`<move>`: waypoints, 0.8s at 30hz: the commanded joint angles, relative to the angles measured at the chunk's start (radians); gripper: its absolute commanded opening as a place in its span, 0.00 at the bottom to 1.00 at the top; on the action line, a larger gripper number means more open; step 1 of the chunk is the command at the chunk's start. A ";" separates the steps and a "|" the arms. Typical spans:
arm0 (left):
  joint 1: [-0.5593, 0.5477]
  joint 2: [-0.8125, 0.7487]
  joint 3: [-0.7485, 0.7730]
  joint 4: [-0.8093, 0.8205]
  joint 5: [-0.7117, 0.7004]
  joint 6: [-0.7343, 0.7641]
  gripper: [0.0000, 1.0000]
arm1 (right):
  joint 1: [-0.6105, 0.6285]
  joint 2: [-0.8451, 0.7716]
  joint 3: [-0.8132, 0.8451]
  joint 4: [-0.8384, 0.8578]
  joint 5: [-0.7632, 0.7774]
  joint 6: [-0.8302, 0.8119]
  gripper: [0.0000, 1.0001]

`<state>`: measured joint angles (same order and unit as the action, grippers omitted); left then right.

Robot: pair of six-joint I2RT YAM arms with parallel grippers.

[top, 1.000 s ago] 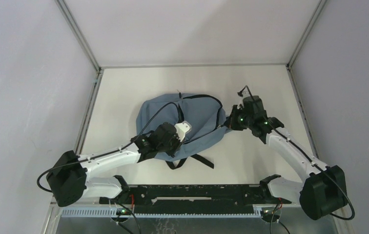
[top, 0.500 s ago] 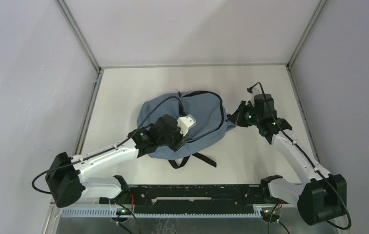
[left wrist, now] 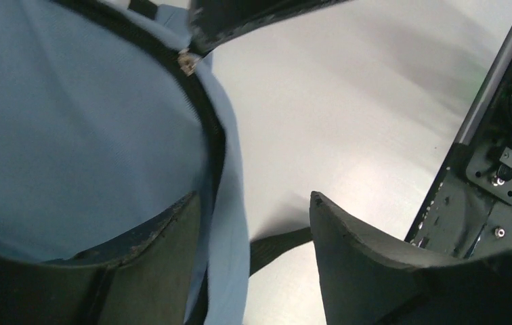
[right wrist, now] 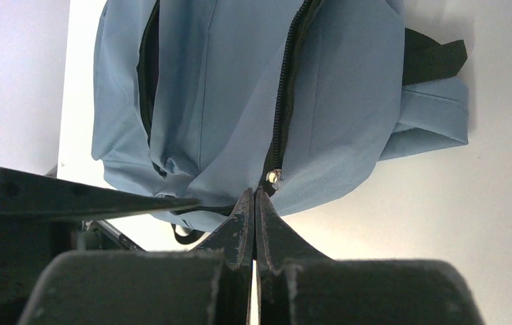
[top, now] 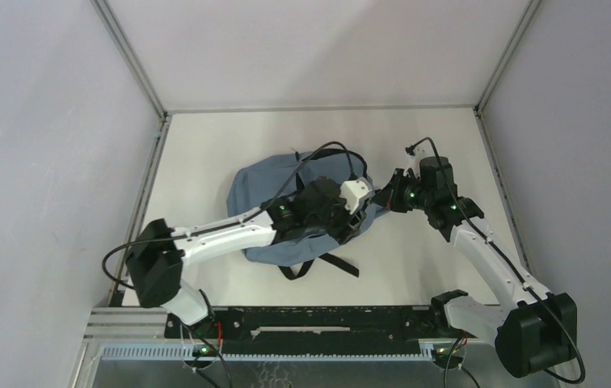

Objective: Pack the student bag
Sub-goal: Zip the student bag at the center of the board.

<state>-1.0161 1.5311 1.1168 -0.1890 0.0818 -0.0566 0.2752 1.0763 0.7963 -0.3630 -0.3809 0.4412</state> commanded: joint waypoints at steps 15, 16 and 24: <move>-0.049 0.239 0.179 0.111 -0.264 -0.044 0.34 | -0.021 -0.074 0.011 -0.004 -0.032 0.020 0.00; -0.049 0.239 0.177 0.114 -0.263 -0.040 0.27 | -0.023 -0.073 0.011 -0.006 -0.032 0.019 0.00; -0.048 0.074 0.009 0.121 -0.101 -0.045 0.00 | -0.035 -0.058 0.011 -0.008 0.011 0.012 0.00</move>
<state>-1.0702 1.7489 1.2270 -0.1074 -0.1162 -0.0975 0.2497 1.0397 0.7933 -0.4160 -0.3840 0.4507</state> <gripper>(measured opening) 0.011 0.006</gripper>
